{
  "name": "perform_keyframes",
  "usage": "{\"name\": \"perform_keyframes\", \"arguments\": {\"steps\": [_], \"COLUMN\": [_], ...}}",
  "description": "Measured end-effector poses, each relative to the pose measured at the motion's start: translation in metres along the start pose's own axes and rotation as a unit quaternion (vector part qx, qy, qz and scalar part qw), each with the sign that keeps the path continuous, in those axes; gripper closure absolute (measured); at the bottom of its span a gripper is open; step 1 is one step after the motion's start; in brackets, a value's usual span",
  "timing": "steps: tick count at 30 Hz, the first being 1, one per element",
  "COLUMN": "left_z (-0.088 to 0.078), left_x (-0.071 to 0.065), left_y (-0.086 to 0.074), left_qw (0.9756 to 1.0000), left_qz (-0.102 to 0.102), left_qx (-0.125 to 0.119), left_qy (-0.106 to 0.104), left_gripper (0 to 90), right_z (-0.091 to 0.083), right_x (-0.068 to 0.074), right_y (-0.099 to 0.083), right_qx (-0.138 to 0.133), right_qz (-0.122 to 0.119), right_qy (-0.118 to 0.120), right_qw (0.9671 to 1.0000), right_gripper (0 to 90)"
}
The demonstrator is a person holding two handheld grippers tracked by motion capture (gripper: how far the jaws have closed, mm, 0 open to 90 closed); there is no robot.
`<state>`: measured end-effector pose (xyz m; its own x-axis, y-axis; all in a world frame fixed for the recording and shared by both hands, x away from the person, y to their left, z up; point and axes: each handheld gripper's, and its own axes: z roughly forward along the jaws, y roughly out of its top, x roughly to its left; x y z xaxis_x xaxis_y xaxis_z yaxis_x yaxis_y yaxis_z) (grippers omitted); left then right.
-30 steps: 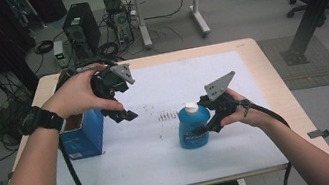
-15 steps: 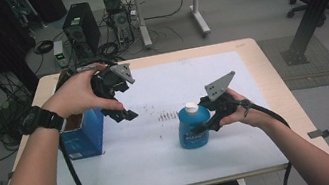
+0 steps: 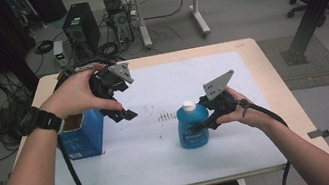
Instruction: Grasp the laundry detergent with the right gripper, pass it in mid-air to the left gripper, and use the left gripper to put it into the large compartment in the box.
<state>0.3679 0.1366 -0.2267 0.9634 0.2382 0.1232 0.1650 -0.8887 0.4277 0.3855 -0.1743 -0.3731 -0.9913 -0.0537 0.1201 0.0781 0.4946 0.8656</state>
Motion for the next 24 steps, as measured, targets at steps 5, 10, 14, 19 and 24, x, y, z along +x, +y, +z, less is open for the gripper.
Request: {"name": "perform_keyframes", "arguments": {"steps": [5, 10, 14, 19, 24], "left_z": [-0.004, -0.013, -0.019, -0.034, -0.044], "left_x": [-0.001, -0.001, -0.001, 0.000, -0.001], "left_y": [0.003, 0.008, 0.013, 0.026, 0.041], "left_qw": [1.0000, 1.0000, 0.9999, 0.9999, 0.9999], "left_qz": [0.002, 0.004, 0.006, 0.005, 0.009], "left_qx": [0.003, -0.001, 0.001, 0.004, -0.002], "left_qy": [0.004, 0.005, 0.009, 0.008, 0.003], "left_gripper": [9.9, 9.8, 9.8, 9.6, 9.1], "right_z": [-0.007, -0.017, -0.023, -0.031, -0.031], "right_x": [-0.001, -0.002, -0.002, -0.003, -0.002], "right_y": [0.015, 0.038, 0.051, 0.079, 0.094], "right_qx": [-0.001, 0.001, 0.001, -0.002, 0.001], "right_qz": [-0.002, -0.014, -0.015, -0.023, -0.030], "right_qy": [0.000, -0.001, 0.007, 0.011, 0.016], "right_qw": [1.0000, 0.9999, 0.9999, 0.9997, 0.9994], "right_gripper": [43.2, 43.3, 43.3, 43.4, 43.4]}}
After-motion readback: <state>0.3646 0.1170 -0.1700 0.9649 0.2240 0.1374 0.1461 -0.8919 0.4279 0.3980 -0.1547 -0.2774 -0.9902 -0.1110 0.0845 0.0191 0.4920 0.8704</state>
